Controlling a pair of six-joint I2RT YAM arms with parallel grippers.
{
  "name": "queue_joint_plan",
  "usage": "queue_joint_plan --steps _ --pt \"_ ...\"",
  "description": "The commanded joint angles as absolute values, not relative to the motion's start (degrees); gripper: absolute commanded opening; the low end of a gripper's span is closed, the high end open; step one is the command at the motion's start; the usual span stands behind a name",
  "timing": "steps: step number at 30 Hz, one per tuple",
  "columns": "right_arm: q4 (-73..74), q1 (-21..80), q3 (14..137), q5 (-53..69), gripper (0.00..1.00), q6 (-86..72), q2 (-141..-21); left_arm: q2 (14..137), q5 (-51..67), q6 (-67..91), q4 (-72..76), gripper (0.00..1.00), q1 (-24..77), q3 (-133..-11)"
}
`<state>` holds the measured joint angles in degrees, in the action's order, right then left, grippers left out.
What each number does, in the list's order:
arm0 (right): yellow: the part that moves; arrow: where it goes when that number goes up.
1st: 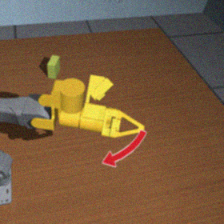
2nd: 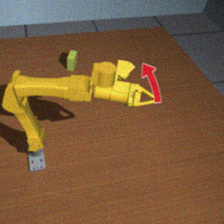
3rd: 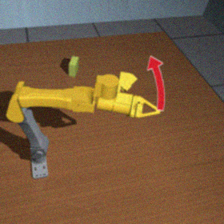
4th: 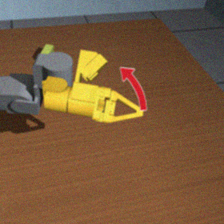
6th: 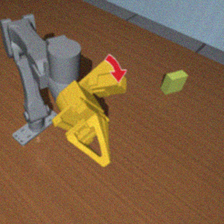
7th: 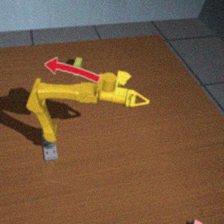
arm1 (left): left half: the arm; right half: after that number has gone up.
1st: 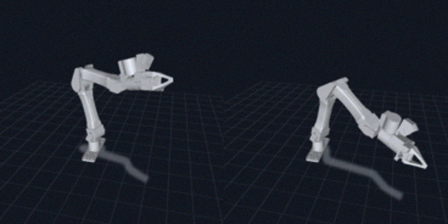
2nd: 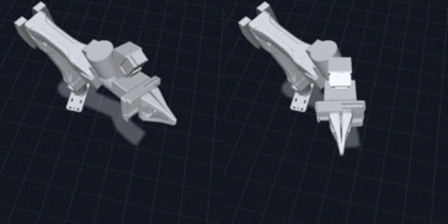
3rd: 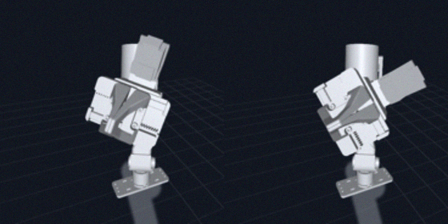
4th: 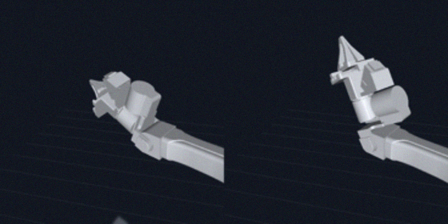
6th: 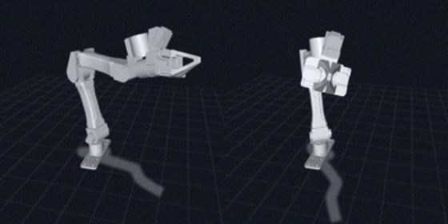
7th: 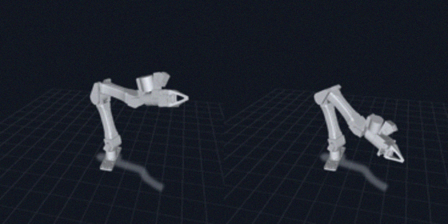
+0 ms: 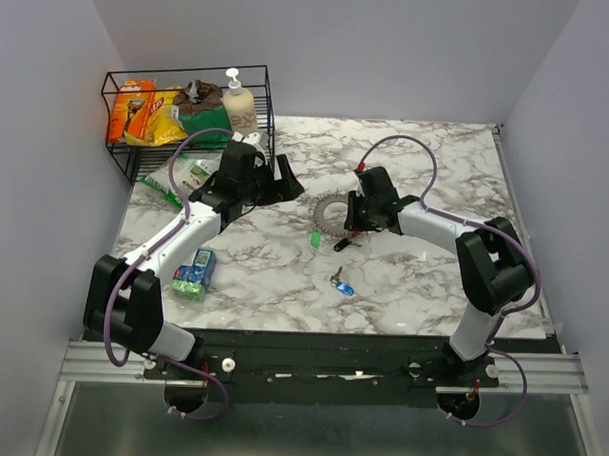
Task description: Put the keys on the keyring
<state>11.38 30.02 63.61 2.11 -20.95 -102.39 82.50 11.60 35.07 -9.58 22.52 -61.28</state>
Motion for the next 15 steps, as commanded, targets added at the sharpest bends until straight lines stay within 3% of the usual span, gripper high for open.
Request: queue_joint_plan --steps 1,6,15 --pt "11.9 30.4 65.6 0.3 0.27 -21.1 -105.0 83.2 9.0 33.4 -10.6 0.99 22.7 -61.5" --pt "12.1 30.4 66.1 0.3 0.02 -20.7 -105.5 83.4 8.4 32.7 -11.1 0.99 22.7 -61.6" --pt "11.8 30.4 65.8 0.7 0.01 -19.6 -100.7 83.7 6.7 31.6 -12.4 0.99 22.7 -62.7"
